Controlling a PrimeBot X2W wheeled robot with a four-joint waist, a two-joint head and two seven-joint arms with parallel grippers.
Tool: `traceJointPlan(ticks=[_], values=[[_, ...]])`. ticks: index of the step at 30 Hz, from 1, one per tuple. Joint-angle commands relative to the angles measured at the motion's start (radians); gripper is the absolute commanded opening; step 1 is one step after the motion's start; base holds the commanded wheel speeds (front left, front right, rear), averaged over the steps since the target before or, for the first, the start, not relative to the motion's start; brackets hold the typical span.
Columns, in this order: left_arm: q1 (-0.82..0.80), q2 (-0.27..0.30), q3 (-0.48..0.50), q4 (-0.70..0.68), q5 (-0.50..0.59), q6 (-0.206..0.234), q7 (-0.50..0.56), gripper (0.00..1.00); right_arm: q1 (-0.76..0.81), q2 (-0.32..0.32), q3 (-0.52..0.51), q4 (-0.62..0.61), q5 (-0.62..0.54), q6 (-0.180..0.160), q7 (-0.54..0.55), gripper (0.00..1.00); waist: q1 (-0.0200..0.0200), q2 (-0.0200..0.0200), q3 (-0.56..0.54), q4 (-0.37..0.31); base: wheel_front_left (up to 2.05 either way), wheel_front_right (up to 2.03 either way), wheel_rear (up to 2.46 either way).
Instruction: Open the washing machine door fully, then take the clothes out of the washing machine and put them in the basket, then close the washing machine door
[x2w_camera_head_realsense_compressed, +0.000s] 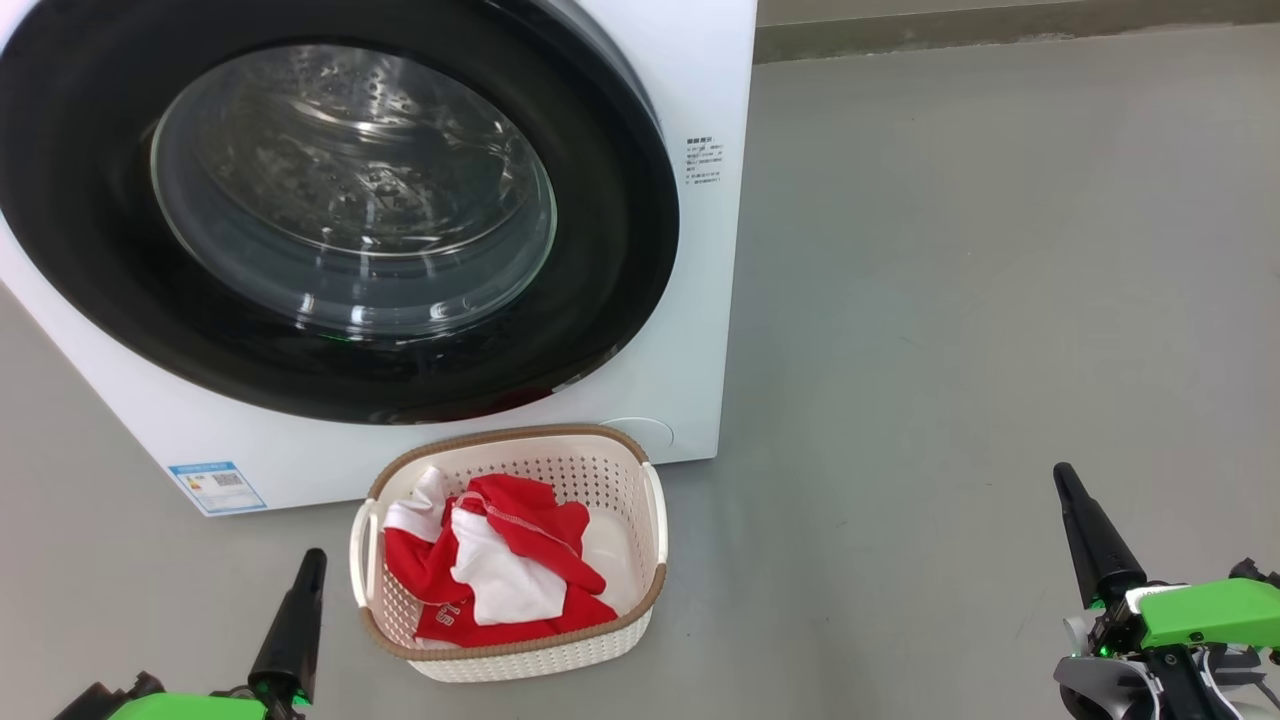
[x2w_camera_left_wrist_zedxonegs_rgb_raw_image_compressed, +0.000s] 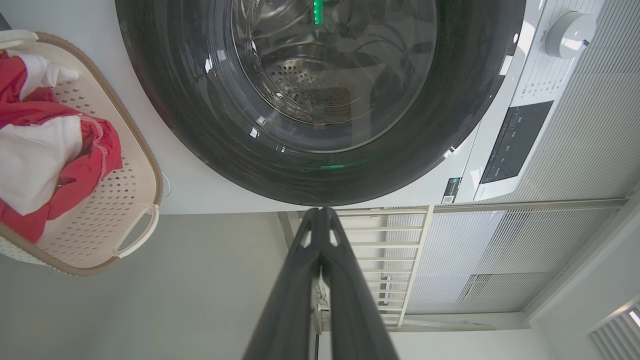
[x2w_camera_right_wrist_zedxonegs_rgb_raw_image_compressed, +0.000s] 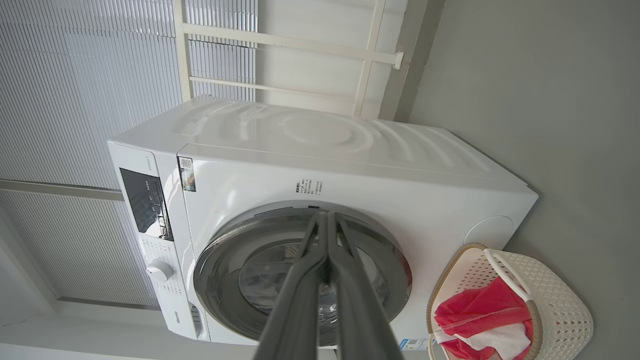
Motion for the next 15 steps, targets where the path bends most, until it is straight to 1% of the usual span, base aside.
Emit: traceJointPlan(ticks=[1,15], values=[[-0.039,0.010,0.029,-0.020,-0.007,-0.007,0.004,0.00,-0.041,-0.006,0.016,-0.025,0.005,-0.001,0.007,0.00,0.0000,0.0000,0.000,0.000,0.00,0.00,0.00],[-0.039,0.010,0.028,-0.020,-0.007,-0.007,0.004,0.00,-0.042,-0.005,0.014,-0.025,0.003,-0.001,0.009,0.00,0.0000,0.0000,0.000,0.000,0.00,0.00,0.00]])
